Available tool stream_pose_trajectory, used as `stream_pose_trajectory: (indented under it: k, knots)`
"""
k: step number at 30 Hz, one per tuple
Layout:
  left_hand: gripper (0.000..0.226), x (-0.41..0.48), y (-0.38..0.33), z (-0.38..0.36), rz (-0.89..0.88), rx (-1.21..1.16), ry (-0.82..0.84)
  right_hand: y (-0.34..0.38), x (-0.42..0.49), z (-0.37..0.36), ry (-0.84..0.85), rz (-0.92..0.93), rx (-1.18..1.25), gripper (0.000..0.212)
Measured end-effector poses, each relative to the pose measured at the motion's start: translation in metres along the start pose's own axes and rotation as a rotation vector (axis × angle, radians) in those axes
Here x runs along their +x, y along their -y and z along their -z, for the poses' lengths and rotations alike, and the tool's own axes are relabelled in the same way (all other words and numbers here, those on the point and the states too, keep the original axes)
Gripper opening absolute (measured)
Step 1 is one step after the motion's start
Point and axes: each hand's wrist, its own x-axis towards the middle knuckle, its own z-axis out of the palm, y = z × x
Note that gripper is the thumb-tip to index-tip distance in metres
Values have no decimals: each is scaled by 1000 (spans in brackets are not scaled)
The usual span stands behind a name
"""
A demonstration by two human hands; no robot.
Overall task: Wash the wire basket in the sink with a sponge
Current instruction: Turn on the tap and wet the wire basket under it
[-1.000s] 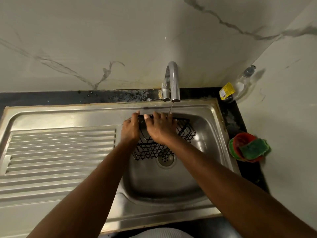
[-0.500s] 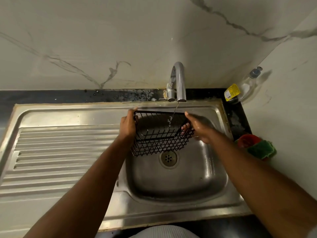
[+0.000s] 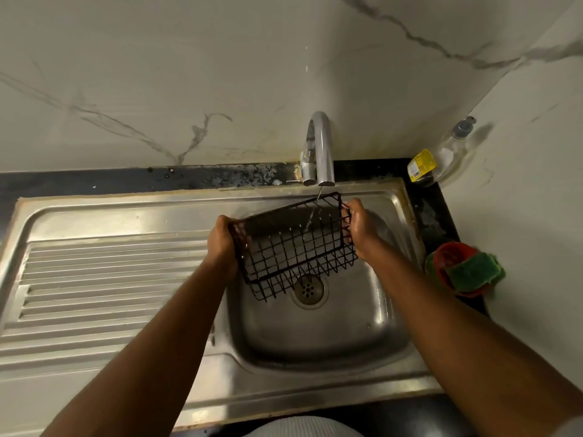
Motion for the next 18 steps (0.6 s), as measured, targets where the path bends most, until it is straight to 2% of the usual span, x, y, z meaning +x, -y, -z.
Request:
stream_pose_trajectory:
  k: [3, 6, 8, 9, 11, 13, 16, 18]
  knots:
    - [29, 7, -8, -3, -193, 167, 84, 12, 1, 5, 128, 194, -364, 40]
    - [36, 12, -5, -20, -382, 583, 240, 21, 3, -8, 300, 371, -676, 46]
    - [43, 9, 2, -35, -443, 799, 334, 26, 3, -19, 351, 448, -844, 41]
    - [45, 5, 7, -41, -439, 807, 340, 30, 1, -22, 352, 479, -886, 39]
    - [49, -3, 16, -54, -410, 648, 273, 37, -4, -29, 326, 528, -861, 37]
    - [54, -8, 18, -62, -402, 496, 164, 34, -6, -36, 313, 551, -737, 32]
    - [61, -5, 12, -65, -403, 495, 85, 15, -8, -45, 222, 538, -544, 36]
    - [58, -3, 11, -66, -400, 491, 57, 7, -8, -48, 161, 556, -494, 43]
